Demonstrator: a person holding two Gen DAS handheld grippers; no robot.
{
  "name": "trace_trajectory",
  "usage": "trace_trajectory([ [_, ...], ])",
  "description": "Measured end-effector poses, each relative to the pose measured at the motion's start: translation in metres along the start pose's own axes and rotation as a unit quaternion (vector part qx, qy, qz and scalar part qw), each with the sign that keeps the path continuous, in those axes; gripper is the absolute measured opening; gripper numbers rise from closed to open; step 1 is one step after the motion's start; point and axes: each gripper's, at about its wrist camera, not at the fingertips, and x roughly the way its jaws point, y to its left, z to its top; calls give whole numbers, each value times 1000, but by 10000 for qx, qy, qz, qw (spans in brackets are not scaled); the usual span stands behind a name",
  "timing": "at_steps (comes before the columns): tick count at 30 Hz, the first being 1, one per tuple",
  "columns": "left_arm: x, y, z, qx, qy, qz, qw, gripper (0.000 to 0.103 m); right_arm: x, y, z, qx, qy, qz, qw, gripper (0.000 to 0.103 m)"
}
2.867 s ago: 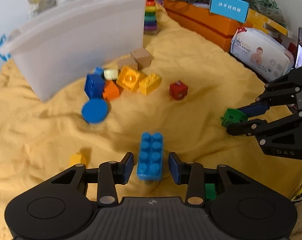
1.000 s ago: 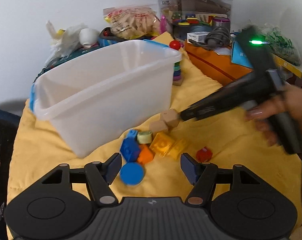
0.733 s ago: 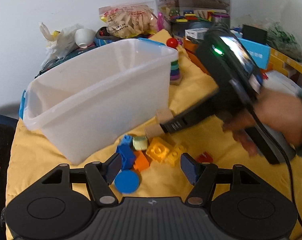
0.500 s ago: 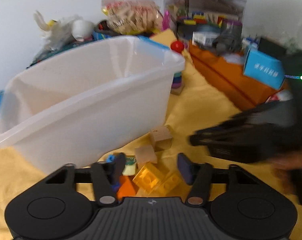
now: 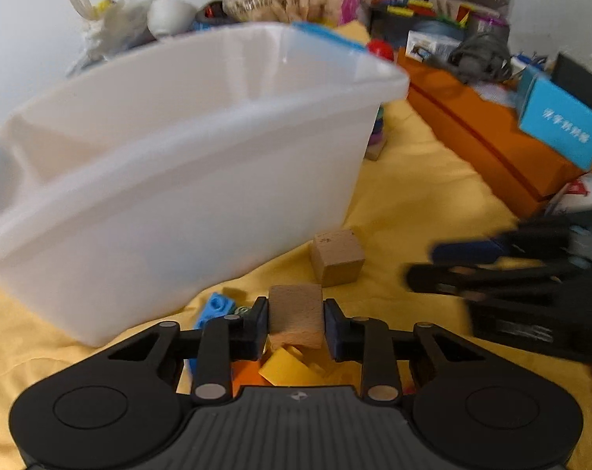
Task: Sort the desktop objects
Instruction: 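Grasp a wooden block with the left tool while the right tool grasps another wooden block, then carry both wooden blocks over the white bin and open both tools to drop them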
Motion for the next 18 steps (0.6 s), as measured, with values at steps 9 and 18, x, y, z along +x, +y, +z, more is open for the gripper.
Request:
trace_trajectory([
  [9, -72, 30, -26, -477, -370, 22, 9982, 33, 57, 47, 44, -370, 146, -51, 9992, 46],
  [18, -82, 40, -69, -366, -108, -86, 9992, 33, 30, 42, 25, -699, 208, 84, 9973, 33],
])
